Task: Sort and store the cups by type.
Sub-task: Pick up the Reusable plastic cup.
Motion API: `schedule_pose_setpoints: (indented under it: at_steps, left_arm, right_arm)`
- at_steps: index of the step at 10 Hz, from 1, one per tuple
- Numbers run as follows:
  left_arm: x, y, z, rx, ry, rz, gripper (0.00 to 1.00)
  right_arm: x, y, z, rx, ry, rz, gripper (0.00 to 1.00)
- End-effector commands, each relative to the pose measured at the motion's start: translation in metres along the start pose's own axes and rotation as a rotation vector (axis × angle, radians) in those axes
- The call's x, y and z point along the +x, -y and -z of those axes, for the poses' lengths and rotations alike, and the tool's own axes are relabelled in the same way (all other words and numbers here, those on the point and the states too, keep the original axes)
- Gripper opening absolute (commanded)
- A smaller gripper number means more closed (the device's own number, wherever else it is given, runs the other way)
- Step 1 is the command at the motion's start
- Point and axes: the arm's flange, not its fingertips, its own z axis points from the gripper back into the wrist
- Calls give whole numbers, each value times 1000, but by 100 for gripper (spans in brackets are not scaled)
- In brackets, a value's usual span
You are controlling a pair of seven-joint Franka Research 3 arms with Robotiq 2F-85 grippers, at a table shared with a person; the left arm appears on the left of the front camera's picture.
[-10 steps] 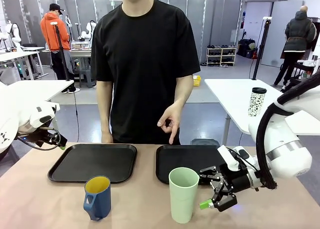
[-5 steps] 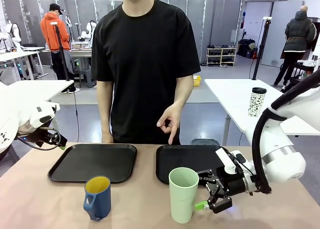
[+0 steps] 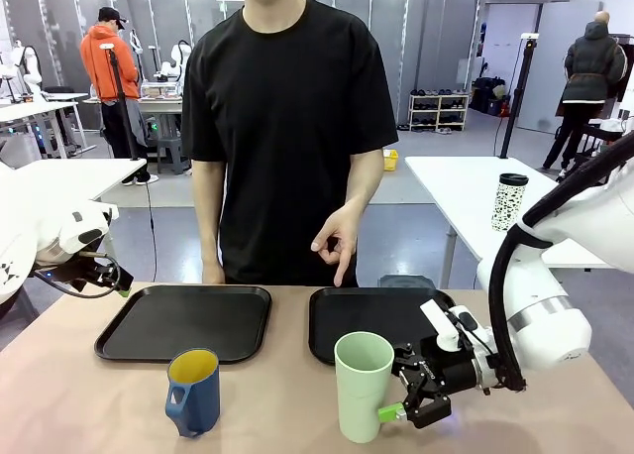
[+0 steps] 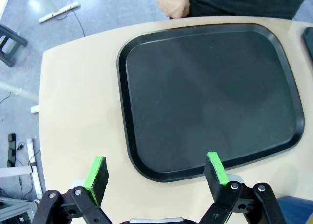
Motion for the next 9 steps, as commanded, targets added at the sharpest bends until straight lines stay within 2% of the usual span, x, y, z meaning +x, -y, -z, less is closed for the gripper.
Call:
schedule_pose_setpoints:
  at_steps: [1, 4, 9]
  left_arm:
    - [0, -1, 0, -1, 2, 3, 100]
    - [0, -1, 0, -1, 2, 3, 100]
    - [0, -1, 0, -1, 2, 3, 100]
  right_arm:
    - [-4, 5, 9, -3, 45, -39, 100]
    - [-9, 6, 23, 29, 88, -34, 100]
    - [-16, 6, 37, 36, 69, -36, 100]
